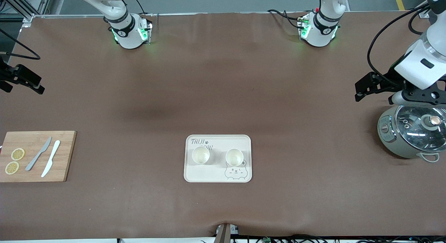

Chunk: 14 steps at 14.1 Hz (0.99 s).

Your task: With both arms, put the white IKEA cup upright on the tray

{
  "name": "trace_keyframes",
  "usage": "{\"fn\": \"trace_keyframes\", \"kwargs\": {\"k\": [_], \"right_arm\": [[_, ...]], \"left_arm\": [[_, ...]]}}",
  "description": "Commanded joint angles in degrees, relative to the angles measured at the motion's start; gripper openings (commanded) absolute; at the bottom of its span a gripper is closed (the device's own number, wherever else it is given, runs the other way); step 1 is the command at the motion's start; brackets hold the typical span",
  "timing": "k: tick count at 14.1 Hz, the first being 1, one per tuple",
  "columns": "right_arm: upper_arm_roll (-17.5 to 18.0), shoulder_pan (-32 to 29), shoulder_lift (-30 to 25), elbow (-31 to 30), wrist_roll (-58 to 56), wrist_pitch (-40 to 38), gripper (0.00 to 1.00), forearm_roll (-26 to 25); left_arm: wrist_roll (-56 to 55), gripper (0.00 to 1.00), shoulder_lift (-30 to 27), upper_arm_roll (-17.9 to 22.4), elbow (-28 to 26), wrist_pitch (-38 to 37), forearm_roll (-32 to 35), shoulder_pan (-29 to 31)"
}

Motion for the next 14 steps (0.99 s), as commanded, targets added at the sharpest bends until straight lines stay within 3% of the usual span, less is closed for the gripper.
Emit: {"fn": "trace_keyframes", "kwargs": {"k": [1,14], "right_arm": [[0.7,-0.5,0.8,1.4,0.1,-0.9,1.0,-1.2],[0.7,-0.5,0.8,1.2,-0.1,-1.1,1.0,-1.2]], "left_arm": [[1.1,1.0,-0.9,-0.1,-0.4,-1.1,0.8,0.4],[0.8,1.0,-0.8,-0.1,-0.4,-1.9,0.7,0.3]]}}
